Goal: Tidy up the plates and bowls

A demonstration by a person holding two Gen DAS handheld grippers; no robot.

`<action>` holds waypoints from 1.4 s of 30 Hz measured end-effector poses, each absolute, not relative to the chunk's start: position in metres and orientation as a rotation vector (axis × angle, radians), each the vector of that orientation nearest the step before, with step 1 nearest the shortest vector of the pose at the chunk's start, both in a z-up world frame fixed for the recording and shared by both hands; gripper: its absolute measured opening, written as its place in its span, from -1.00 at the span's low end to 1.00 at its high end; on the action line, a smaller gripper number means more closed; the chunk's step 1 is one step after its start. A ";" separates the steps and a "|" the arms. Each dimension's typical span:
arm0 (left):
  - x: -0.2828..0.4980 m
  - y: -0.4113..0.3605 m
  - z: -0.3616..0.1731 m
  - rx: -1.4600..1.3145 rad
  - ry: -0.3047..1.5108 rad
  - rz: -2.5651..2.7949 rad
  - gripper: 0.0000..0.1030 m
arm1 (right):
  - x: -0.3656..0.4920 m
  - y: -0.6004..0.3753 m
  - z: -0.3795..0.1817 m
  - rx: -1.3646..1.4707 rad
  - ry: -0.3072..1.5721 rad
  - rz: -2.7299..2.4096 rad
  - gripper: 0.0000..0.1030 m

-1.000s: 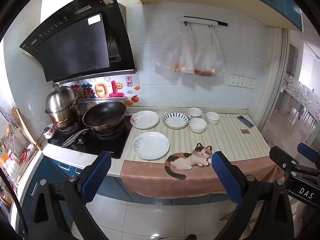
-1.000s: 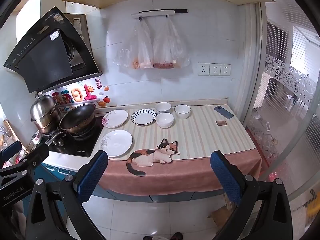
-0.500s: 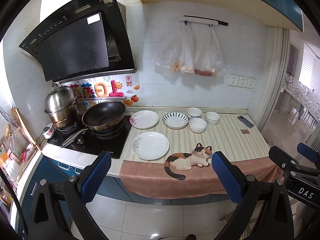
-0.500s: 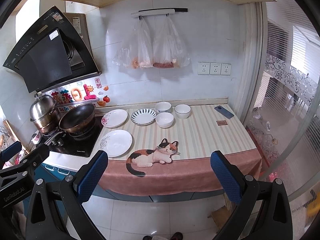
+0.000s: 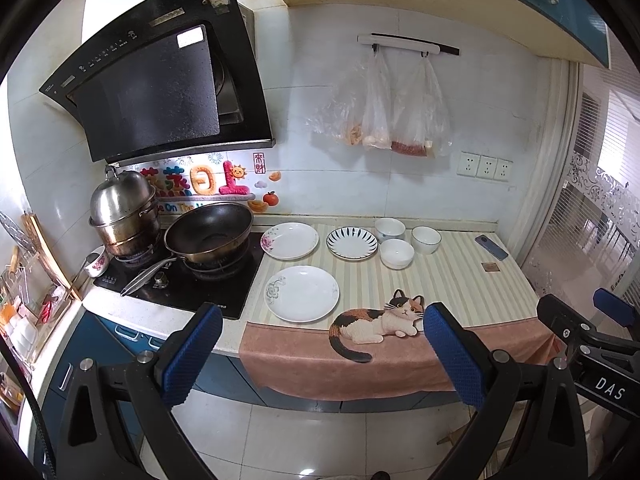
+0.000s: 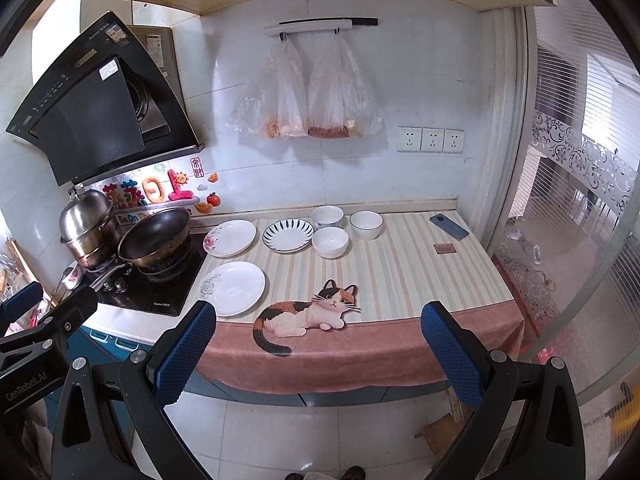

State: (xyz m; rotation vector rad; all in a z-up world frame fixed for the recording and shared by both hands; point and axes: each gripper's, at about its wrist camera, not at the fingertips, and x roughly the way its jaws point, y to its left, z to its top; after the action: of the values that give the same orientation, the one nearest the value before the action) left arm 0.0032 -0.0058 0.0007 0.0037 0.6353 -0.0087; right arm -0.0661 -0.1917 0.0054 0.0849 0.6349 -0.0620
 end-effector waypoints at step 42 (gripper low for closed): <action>0.019 0.007 0.005 0.001 0.627 0.000 1.00 | -0.039 -0.184 0.001 0.108 0.636 -0.052 1.00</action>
State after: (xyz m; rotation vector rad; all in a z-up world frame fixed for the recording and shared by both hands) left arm 0.0192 0.0070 0.0046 0.0011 0.6269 0.0001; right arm -0.0391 -0.1844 0.0010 0.1078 0.6363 -0.0521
